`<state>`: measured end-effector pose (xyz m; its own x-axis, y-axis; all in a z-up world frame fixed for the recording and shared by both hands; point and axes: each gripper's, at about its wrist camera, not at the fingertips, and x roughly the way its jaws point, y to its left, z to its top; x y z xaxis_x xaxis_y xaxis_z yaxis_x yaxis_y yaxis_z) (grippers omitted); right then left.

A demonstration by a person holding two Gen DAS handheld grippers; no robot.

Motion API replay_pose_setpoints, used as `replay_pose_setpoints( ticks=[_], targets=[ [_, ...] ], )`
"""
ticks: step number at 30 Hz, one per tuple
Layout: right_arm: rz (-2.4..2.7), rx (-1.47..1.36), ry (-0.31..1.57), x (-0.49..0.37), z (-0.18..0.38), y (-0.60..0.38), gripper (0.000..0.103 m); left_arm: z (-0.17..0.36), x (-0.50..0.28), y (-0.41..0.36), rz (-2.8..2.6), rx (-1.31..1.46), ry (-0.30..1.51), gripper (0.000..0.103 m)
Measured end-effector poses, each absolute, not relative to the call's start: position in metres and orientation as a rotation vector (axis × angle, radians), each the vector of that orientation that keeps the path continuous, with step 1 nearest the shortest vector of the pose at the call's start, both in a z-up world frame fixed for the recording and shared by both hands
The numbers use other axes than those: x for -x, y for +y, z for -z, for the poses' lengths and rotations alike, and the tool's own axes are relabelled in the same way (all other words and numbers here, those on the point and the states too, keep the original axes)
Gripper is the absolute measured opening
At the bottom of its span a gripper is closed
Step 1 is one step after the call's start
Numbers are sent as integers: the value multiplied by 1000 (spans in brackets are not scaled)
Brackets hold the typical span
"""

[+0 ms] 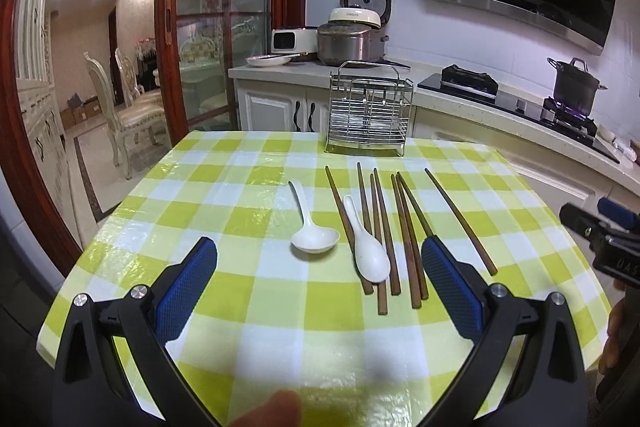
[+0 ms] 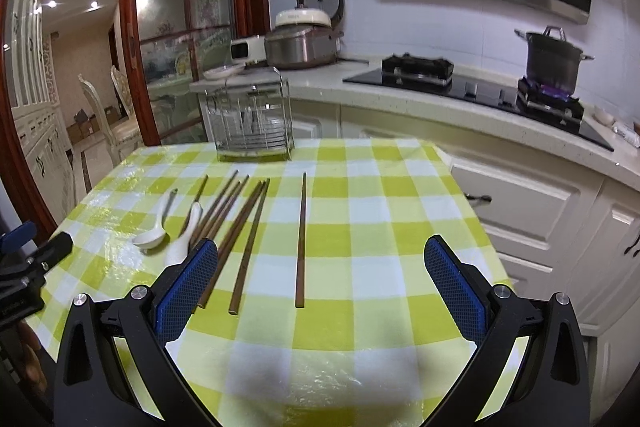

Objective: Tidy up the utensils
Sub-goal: 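Grasp a white spoon with the left tool while the right tool grasps one chopstick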

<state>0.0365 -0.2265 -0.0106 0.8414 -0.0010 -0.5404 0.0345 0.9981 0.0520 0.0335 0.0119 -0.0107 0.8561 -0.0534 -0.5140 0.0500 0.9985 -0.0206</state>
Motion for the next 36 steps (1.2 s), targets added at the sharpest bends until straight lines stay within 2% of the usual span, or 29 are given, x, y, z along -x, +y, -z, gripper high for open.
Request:
replay_pose_setpoints(
  ticks=[4,20,25,27,30,36],
  targets=[
    [2,-45,641,-64,22,-224,97,15,-54,17,62,8,553,99],
    [-52,-99,841,-177,61,-224,96,56,-188,45,61,28,810,99],
    [-55,-89,887,-211,73,-221,92,70,-231,48,94,42,889,82],
    [-54,-84,905,-222,78,-220,89,77,-247,45,111,38,928,78],
    [-40,-69,955,-243,90,-219,78,90,-265,44,125,40,967,71],
    [-38,-40,998,-264,103,-216,70,101,-285,40,143,33,1001,60]
  ],
)
